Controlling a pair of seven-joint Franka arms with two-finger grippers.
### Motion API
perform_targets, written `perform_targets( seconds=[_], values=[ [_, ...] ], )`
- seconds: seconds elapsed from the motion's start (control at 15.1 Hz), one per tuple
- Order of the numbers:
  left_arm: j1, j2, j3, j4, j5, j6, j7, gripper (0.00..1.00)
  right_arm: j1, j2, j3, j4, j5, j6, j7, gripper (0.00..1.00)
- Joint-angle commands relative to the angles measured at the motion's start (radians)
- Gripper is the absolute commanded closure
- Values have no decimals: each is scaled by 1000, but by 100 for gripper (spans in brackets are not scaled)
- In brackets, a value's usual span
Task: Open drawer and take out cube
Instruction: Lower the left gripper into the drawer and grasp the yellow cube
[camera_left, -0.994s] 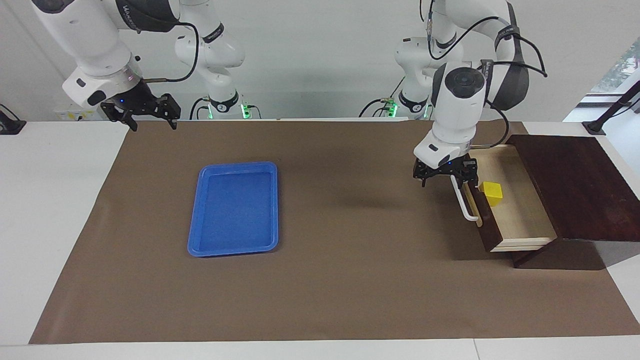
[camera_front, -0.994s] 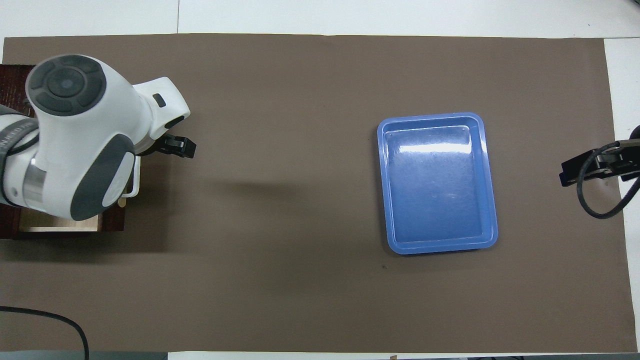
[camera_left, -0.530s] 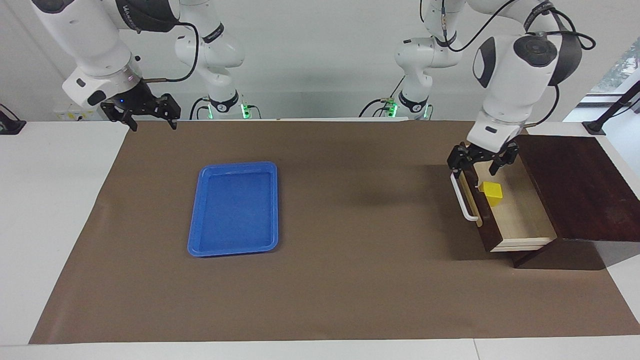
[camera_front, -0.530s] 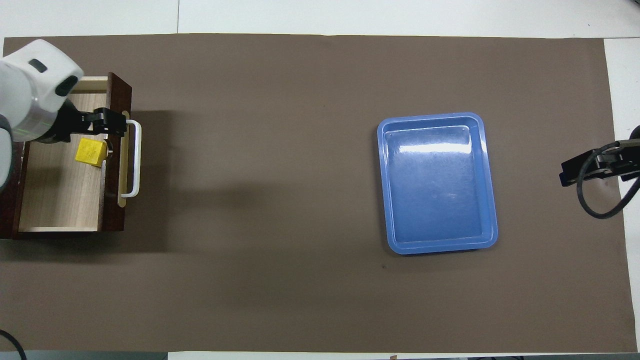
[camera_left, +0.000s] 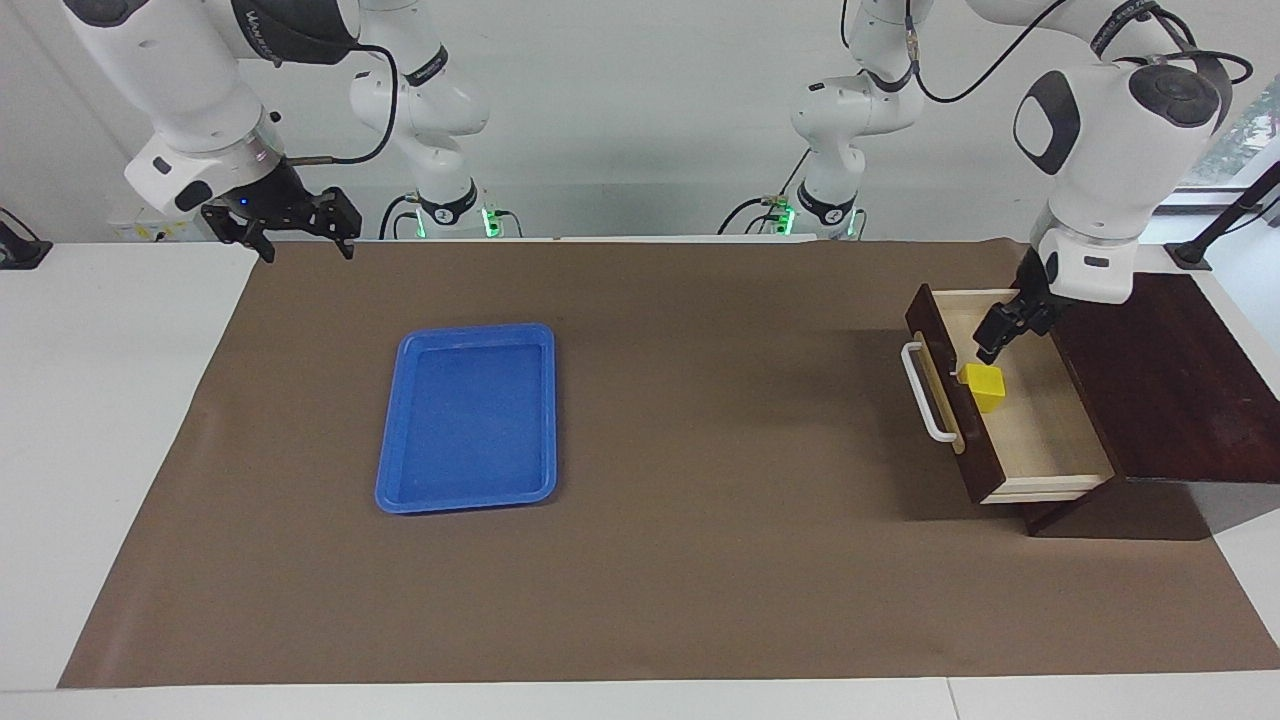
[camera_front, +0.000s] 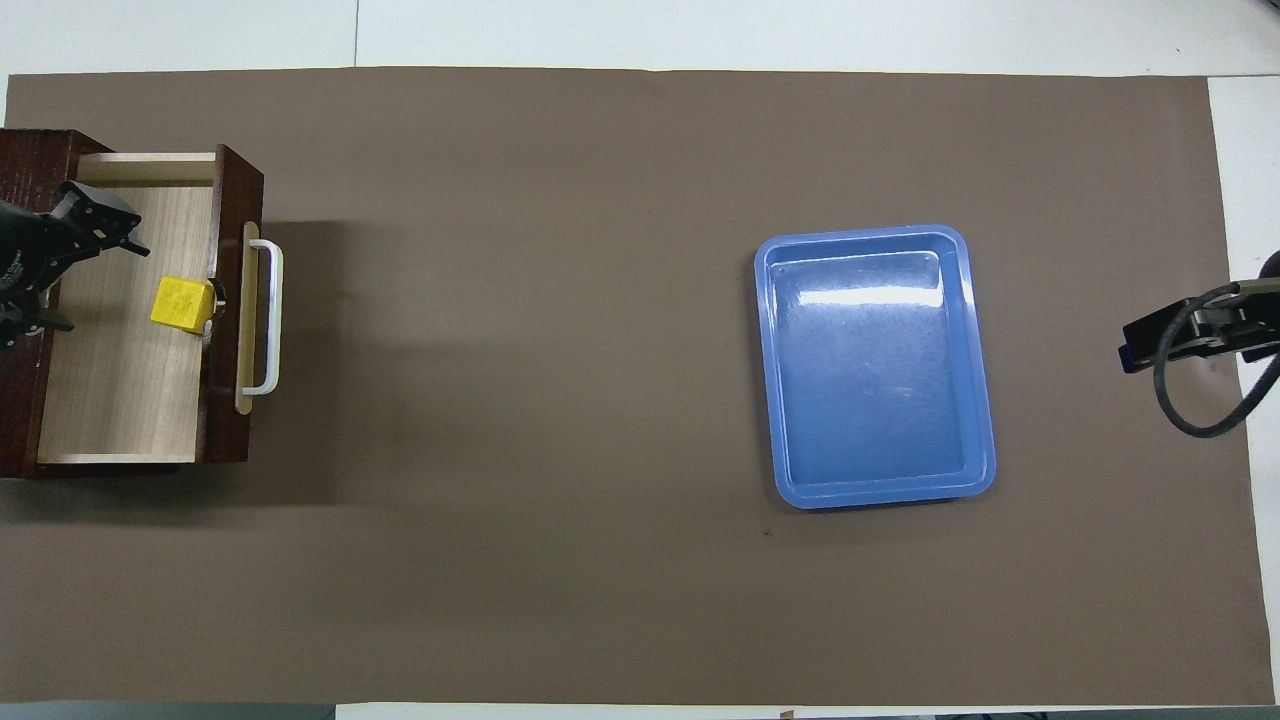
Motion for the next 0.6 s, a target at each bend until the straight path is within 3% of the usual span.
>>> perform_targets(
  seconds=[0.0, 0.53],
  values=[
    [18, -64, -9, -96, -17, 17, -130, 0, -18, -20, 10, -26, 12, 19, 12, 0],
    [51, 11, -11, -97, -66, 88, -460, 0, -17, -20, 12, -25, 13, 19, 12, 0]
  ],
)
